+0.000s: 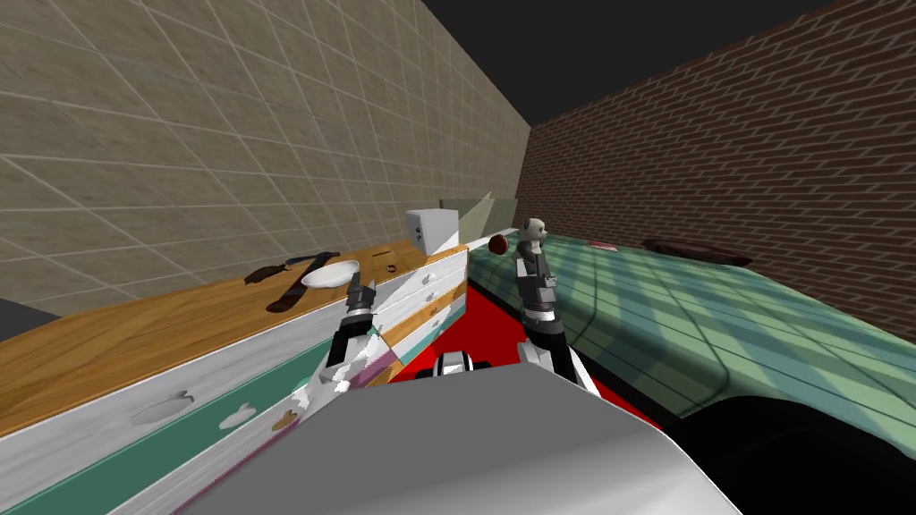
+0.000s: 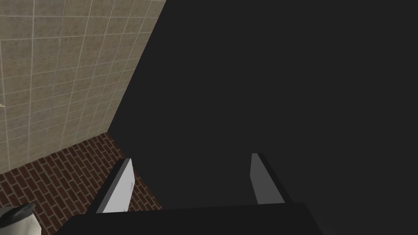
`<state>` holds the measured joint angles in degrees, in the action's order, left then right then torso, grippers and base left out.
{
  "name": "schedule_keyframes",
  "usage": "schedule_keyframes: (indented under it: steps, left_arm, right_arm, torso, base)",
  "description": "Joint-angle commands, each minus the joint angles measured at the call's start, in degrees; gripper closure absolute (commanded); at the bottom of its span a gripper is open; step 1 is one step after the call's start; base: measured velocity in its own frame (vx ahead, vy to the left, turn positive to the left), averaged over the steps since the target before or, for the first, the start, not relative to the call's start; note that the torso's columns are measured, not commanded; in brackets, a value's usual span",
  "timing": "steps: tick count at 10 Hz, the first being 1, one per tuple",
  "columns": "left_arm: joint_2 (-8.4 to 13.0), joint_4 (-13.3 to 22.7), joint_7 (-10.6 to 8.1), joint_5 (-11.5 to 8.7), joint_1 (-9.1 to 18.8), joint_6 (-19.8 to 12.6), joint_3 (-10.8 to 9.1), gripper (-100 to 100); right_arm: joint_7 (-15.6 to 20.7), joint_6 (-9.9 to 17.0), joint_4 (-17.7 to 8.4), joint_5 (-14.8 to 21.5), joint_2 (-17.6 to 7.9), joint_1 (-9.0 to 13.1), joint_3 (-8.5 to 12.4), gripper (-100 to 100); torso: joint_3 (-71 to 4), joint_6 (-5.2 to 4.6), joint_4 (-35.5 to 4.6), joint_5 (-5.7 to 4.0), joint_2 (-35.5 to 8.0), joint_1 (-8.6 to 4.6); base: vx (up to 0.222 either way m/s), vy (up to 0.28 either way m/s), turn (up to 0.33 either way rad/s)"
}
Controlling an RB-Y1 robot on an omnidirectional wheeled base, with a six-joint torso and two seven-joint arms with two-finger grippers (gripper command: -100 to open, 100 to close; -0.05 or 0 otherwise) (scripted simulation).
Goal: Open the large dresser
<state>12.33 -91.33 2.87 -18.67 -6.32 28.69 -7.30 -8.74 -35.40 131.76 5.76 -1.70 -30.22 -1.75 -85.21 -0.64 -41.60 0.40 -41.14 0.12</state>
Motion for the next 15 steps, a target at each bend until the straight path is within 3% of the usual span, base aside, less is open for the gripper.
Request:
schedule_keyframes:
  steps: [1, 12, 15]
  left_arm:
    - [-0.8, 3.6, 1.1, -0.9, 1.6, -0.9, 0.48, -100]
    - [-2.1, 14.0, 4.01, -4.1, 6.8, -1.8, -0.38, -100]
    - [-3.1, 17.3, 5.01, -5.2, 8.6, -2.1, -0.68, -100]
  right_arm:
    - [0.0, 0.0, 0.0, 0.0, 0.0, 0.0, 0.0, 0]
    - [0.0, 0.0, 0.0, 0.0, 0.0, 0.0, 0.0, 0]
    - [0.0, 0.0, 0.0, 0.0, 0.0, 0.0, 0.0, 0]
  torso:
    - [0.0, -0.08, 0.0, 0.03, 0.1, 0.02]
    - [-0.1, -0.29, 0.1, 0.05, 0.3, -0.19]
    - [0.1, 0.13, -0.2, -0.19, -0.2, -0.1]
  base:
    - [0.036, -0.102, 0.066]
    - [0.034, -0.091, 0.044]
    - [0.038, -0.127, 0.059]
